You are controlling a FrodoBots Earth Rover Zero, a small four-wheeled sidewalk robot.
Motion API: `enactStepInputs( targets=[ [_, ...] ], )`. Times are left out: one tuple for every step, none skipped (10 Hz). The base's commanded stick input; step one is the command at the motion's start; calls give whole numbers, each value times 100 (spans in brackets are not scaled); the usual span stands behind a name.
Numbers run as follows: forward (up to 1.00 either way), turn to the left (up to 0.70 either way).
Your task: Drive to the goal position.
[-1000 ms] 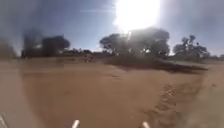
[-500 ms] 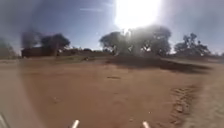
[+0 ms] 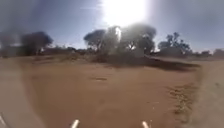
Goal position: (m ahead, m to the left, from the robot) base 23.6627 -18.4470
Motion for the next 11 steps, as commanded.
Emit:
enactStepInputs(
  targets=[
    [70, -27],
    [70, -27],
    [70, -27],
    [70, -27],
    [70, -27],
    [70, -27],
    [70, -27],
    [70, -27],
    [70, -27],
    [70, -27],
    [70, -9]
  ],
)
